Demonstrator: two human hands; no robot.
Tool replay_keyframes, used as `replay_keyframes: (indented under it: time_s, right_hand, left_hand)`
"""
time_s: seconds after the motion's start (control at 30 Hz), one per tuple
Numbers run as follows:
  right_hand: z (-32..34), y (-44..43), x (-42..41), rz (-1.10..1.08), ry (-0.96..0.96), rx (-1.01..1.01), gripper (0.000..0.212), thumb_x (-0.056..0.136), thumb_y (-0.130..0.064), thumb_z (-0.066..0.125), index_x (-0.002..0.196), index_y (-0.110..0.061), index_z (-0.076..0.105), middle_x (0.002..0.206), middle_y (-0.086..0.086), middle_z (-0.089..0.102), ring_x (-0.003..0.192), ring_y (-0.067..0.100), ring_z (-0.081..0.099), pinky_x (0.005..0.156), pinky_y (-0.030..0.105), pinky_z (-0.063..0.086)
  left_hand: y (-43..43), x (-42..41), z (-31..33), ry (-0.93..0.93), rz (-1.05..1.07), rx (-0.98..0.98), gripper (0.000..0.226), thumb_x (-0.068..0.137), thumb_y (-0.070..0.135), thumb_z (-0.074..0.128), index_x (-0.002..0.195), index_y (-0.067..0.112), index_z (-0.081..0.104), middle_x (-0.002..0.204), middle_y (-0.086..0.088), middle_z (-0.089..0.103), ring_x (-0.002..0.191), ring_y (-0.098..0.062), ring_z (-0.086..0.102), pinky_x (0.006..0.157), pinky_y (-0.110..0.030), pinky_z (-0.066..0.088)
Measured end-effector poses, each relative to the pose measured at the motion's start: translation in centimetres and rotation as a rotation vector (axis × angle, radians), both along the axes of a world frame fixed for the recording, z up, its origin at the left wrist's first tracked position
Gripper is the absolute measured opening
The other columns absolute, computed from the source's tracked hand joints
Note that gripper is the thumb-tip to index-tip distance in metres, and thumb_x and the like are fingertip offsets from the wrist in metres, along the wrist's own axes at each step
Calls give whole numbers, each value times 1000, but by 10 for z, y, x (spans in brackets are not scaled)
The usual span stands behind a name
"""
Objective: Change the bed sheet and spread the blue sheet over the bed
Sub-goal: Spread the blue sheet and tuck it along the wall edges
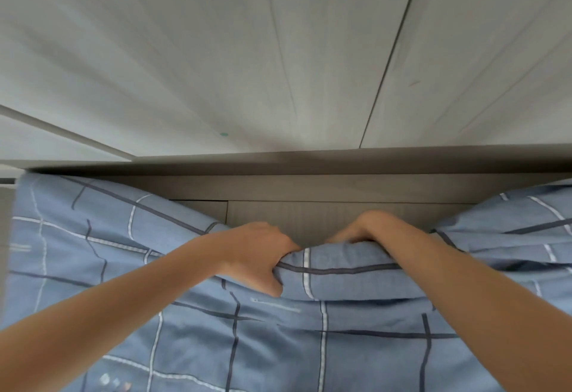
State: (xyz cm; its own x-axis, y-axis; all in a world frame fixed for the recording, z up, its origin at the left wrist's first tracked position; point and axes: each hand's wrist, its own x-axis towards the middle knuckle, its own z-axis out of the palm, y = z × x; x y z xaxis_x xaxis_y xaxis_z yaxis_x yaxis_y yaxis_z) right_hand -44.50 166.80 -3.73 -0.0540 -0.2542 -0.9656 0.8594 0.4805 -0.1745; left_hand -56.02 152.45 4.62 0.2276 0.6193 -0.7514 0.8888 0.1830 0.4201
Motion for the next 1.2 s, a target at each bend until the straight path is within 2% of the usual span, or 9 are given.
replay_keyframes:
  time_s: [0.33,0.43,0.53,0.6,0.73,0.8,0.93,1.07,1.2]
  right_hand:
    - [5,69,2,33,55,293,61,96,-52,42,135,-6,48,140,9,47,125,26,47,99,33,37]
    - [5,85,4,-110,260,431,70,95,-61,30,147,-14,33,153,3,28,139,24,31,114,35,23]
    - [13,84,13,-90,496,541,75,92,-68,17,142,-17,39,154,5,29,135,18,34,110,32,26]
    - [18,77,28,177,658,700,76,86,-74,27,133,-17,45,143,6,44,122,20,46,98,32,36]
    - [6,56,68,477,908,930,98,73,-71,57,147,-19,20,140,3,41,126,22,43,104,33,30]
    - [-3,68,78,386,819,879,109,62,-74,66,147,-23,20,136,2,45,124,23,45,104,34,31]
    - [-13,97,80,42,632,690,96,54,-69,75,131,-21,46,131,0,54,117,21,52,93,29,41]
    - [-11,107,77,-111,439,447,81,49,-61,82,118,-25,60,114,-7,63,99,14,59,87,26,46]
    - [-8,117,78,-178,345,323,79,50,-61,81,117,-27,56,113,-10,60,100,11,58,90,25,44]
  left_hand:
    - [60,-45,-41,-69,389,-272,15,64,16,66,67,16,51,63,6,47,60,-10,42,59,-24,31]
    - [67,-56,-67,-43,486,-252,19,57,25,63,70,14,54,71,0,48,71,-17,42,67,-31,32]
    - [73,-63,-89,20,521,-117,34,57,34,64,83,12,60,72,0,52,70,-19,47,63,-31,33]
    - [71,-61,-102,185,416,-7,41,67,41,66,99,15,58,84,2,60,77,-21,55,64,-29,39]
    - [24,-44,-112,538,417,549,57,72,58,45,109,17,58,104,-5,66,97,-28,60,86,-35,39]
    - [-6,-48,-118,626,522,604,72,73,69,39,119,18,57,117,-6,61,111,-28,56,99,-46,33]
    - [-25,-69,-122,694,512,262,83,75,78,42,140,27,35,145,0,38,136,-21,32,107,-64,14]
    - [1,-81,-118,716,444,223,85,68,87,40,124,23,47,128,1,55,123,-21,46,102,-47,28]
    - [1,-94,-106,602,420,193,84,67,86,45,115,18,53,106,-2,66,102,-25,60,78,-32,42]
